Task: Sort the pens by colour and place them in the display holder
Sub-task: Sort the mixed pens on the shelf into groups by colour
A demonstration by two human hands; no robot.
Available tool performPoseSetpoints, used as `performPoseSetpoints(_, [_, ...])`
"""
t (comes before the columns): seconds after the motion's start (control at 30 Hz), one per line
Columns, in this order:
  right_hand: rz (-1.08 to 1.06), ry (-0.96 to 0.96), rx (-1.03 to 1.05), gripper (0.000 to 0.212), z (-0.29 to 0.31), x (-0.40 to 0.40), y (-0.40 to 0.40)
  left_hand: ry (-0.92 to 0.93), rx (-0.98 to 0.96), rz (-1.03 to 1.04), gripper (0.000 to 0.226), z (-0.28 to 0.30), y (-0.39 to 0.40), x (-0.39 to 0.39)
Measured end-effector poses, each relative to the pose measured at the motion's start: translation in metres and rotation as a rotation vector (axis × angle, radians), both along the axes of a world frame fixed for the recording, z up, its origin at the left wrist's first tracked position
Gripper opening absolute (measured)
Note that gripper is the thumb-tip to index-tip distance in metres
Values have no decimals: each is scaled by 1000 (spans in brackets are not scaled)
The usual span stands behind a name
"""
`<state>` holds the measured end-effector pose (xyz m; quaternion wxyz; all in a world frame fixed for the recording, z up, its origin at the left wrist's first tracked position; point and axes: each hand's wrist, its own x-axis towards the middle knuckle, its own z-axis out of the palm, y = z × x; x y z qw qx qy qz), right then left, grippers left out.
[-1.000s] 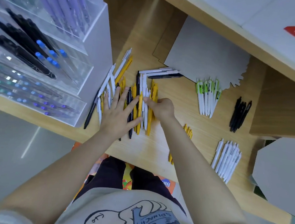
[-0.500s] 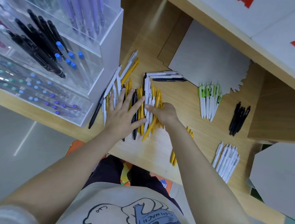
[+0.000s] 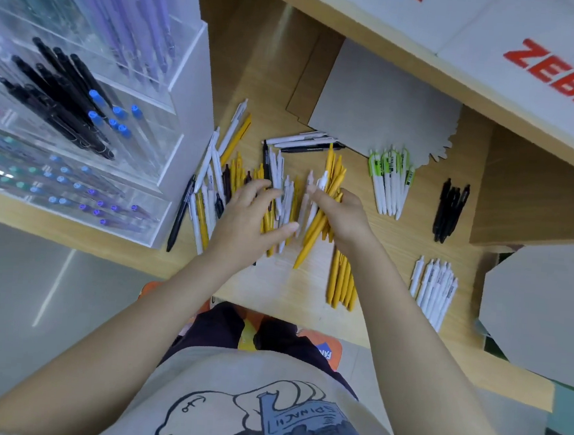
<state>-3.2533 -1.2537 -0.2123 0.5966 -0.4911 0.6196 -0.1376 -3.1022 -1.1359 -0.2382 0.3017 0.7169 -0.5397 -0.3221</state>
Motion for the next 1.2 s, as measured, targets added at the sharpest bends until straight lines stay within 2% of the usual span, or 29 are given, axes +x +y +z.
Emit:
performPoseSetpoints(0.1, [-99,-143,37,36,13,-5,9,531,263,-75,90,36,-13,-26])
performPoseSetpoints(0.17, [-132,-190,68,28,19,-8,16,659,354,-122,89,41,-21,-42])
performPoseSetpoints(0.3, [-276,-258,139,19,22,-22,27,517,411,-154,69,48,-28,-57])
performPoseSetpoints(0.43, [-403,-363,212,20,21,-41,34,397,445,-302,67,50,-22,-61])
performPoseSetpoints(0.57, [-552,-402,192,18,24,-55,38,294,440,-310,58,56,-20,-68])
performPoseSetpoints(0.7, [-676,-467,156,16,28,-77,32,209,398,-348,15,49,-13,-69])
performPoseSetpoints(0.8, [-713,-525,135,15,32,-97,31,328,374,-247,30,42,-7,-67])
performPoseSetpoints(0.87, [-656,-477,115,16,31,-110,35,483,407,-109,32,42,-6,-69])
performPoseSetpoints(1.03, [-581,-203,95,10,14,-142,55,666,484,135,35,29,-8,-85])
performPoseSetpoints(1.13, [-540,-41,124,19,-1,-157,62,801,552,273,33,15,-9,-98])
performPoseSetpoints(1.2, [-517,30,139,14,-10,-163,65,845,566,338,33,3,-9,-106])
